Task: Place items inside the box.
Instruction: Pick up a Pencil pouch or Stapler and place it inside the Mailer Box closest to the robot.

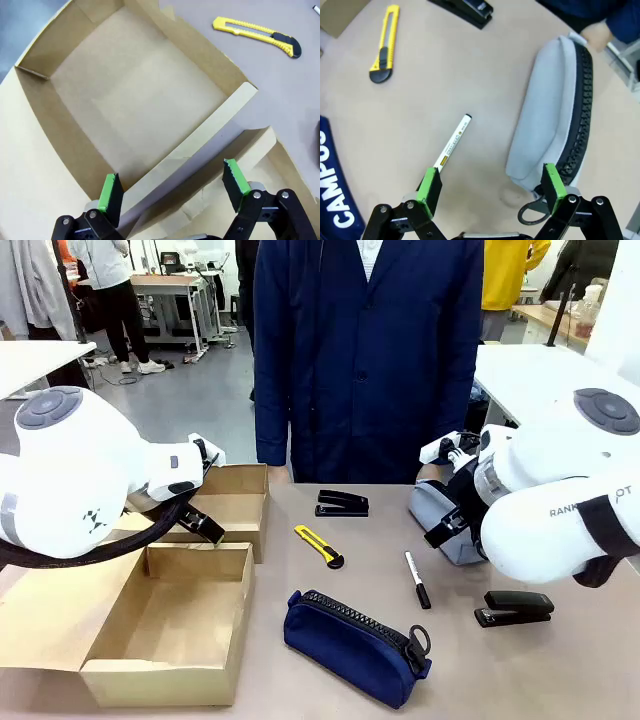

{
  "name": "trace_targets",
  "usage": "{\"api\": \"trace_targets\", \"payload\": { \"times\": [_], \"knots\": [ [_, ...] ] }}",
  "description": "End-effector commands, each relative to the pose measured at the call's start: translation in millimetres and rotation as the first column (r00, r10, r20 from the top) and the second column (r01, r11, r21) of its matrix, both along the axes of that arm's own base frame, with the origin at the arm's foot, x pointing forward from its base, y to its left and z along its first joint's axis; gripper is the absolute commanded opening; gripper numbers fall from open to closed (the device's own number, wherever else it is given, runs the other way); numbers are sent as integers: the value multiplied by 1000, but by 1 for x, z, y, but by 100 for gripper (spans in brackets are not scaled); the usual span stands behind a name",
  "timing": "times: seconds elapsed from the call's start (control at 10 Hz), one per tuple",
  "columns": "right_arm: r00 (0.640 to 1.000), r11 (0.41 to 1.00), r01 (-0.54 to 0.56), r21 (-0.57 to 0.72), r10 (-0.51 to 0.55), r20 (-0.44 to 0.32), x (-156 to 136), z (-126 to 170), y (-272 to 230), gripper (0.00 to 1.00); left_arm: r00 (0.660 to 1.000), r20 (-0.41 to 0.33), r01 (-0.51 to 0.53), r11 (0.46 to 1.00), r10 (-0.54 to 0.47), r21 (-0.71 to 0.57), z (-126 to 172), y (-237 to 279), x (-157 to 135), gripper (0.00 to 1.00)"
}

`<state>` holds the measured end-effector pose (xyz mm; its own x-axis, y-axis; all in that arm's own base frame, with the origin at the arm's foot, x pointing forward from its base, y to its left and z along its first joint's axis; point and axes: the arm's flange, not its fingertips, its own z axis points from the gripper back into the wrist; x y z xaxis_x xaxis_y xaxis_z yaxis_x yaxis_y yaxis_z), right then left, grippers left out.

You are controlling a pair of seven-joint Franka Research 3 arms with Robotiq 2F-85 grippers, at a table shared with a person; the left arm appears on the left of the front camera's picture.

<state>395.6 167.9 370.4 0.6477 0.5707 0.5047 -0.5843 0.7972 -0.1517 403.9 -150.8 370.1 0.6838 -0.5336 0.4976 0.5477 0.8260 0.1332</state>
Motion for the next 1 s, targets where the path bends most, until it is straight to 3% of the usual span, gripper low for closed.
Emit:
{"api": "trace_targets", "payload": {
  "times": [0.0, 0.9],
  "knots": [
    [1000, 1000, 0, 0, 0, 0, 0, 0, 0, 100, 1000, 0, 0, 1000, 0, 0, 0, 0, 0, 100],
    [1000, 1000, 0, 0, 0, 0, 0, 0, 0, 100, 1000, 0, 0, 1000, 0, 0, 0, 0, 0, 100]
  ]
}}
